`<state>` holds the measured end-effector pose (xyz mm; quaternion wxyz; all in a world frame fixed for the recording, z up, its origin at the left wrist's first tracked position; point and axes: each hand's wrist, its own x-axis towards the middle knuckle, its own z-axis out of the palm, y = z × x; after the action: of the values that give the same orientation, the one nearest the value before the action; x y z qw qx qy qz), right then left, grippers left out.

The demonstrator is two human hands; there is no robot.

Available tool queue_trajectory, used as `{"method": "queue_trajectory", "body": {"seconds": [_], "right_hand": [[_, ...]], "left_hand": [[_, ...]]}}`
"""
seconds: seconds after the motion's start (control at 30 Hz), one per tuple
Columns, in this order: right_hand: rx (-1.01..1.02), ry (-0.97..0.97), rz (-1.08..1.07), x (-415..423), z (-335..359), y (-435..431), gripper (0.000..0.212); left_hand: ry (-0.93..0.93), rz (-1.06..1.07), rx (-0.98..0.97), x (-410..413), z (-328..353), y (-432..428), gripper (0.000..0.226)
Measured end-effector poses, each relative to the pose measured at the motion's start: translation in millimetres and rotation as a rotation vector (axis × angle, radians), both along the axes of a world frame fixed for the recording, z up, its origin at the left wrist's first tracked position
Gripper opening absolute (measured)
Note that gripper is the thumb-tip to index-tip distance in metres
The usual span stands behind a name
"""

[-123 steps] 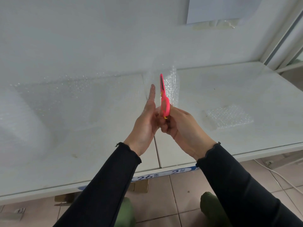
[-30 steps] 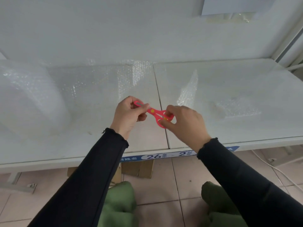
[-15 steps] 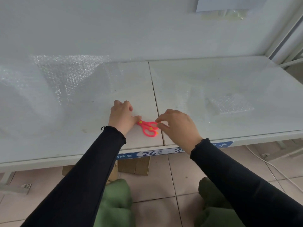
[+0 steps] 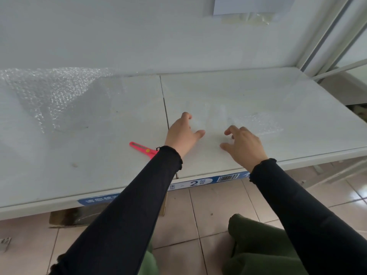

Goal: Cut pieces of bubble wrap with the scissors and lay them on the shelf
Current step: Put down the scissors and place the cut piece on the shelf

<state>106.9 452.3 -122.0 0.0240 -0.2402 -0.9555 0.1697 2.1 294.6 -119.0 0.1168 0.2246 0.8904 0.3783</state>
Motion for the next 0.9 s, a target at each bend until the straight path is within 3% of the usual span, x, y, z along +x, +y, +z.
{"method": "queue_trajectory", "body": {"seconds": [0.1,0.2,0.3,0.43,0.57,0.63,0.67,0.7,0.77,0.9], "right_hand": [[-0.095,0.045,0.02,-3,-8,-3,0.039],[-0.264,0.096,0.01,-6,-9,-1,0.044],[-0.363,0.2,0.072,-5,2,3,0.051],[-0.302,0.325,0.309,3,23,0,0.073],[-0.401,0.701,0.23,4,45,-17,0.03],[-0.42,0.778,0.262,6,54,-25,0.023],[-0.404,0.79,0.307,8,57,-29,0.022],[-0.376,0.787,0.362,11,59,-33,0.022],[-0.308,0.734,0.47,16,60,-41,0.022],[-0.268,0.547,0.608,23,56,-50,0.019]], "left_hand": [[-0.071,-0.013,0.065,1,-4,12,0.067],[-0.311,0.003,0.21,-1,-3,15,0.071],[-0.52,0.064,0.443,-5,6,10,0.067],[-0.71,0.175,0.795,-4,37,-11,0.067],[-0.78,0.092,0.937,5,53,-37,0.089],[-0.832,0.077,1.012,4,53,-52,0.099],[-0.886,0.071,1.044,2,54,-59,0.094],[-0.946,0.062,1.066,1,57,-67,0.075],[-1.064,0.112,1.088,-5,55,-79,0.014],[-1.131,0.192,1.077,-14,43,-93,0.031]]}}
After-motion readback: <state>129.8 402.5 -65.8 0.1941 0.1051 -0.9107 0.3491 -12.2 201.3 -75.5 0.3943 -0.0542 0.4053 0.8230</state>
